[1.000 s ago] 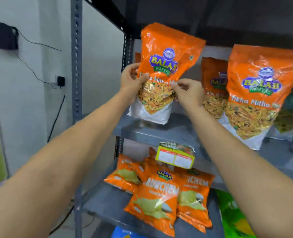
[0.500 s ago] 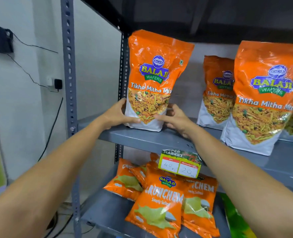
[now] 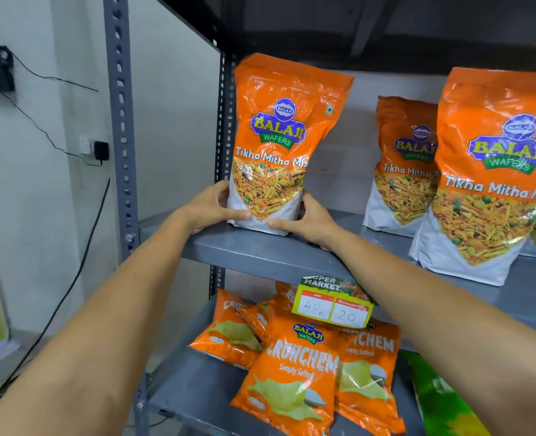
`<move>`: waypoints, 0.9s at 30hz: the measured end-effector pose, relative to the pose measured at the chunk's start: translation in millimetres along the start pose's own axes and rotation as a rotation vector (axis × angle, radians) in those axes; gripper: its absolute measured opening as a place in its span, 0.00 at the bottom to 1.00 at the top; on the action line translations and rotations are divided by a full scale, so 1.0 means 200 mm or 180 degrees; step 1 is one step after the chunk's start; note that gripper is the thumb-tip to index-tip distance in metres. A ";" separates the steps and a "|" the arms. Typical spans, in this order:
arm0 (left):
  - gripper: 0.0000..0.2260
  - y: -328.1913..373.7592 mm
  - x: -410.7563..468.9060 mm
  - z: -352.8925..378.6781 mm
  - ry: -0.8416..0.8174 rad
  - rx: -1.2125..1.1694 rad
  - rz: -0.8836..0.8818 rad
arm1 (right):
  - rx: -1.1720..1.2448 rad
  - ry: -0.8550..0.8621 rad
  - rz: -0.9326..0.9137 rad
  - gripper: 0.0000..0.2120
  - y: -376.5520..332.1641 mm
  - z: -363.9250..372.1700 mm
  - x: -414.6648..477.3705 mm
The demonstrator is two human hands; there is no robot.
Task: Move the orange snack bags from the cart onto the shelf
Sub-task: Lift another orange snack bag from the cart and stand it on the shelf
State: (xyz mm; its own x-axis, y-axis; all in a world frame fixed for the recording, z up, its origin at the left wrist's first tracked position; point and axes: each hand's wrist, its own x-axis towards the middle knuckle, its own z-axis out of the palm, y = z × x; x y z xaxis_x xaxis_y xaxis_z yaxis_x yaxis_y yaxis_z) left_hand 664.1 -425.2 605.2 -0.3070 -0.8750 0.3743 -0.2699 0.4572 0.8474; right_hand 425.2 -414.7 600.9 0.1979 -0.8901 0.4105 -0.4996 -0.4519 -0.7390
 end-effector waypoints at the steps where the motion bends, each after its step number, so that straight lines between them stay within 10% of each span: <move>1: 0.29 0.00 0.00 0.01 0.0032 0.0020 -0.0013 | -0.0022 -0.0015 0.0017 0.50 -0.01 0.00 -0.01; 9: 0.20 0.05 -0.19 0.08 0.1897 0.1748 0.0316 | -0.0876 0.0539 0.0115 0.18 -0.05 -0.21 -0.30; 14: 0.14 0.27 -0.25 0.47 0.1115 0.2224 0.0564 | -0.1687 0.0046 0.0039 0.21 0.02 -0.60 -0.71; 19: 0.13 0.53 -0.11 1.06 0.0491 0.1294 0.0487 | -0.0777 0.2376 0.0464 0.18 0.15 -0.91 -0.99; 23: 0.32 0.65 -0.04 1.42 0.0048 0.0658 0.0067 | -0.0271 0.3346 0.0689 0.09 0.17 -0.95 -1.00; 27: 0.45 0.71 -0.03 1.56 0.0148 0.0435 0.0114 | 0.0128 0.2732 0.1297 0.23 0.20 -0.99 -0.95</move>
State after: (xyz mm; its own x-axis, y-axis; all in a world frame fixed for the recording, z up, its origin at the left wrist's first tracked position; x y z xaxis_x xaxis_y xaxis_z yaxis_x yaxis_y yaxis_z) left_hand 342.6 -305.3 605.4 -0.2770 -0.8627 0.4231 -0.3822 0.5029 0.7752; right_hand 200.8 -253.1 598.4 -0.6802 -0.6399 0.3576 -0.3610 -0.1322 -0.9231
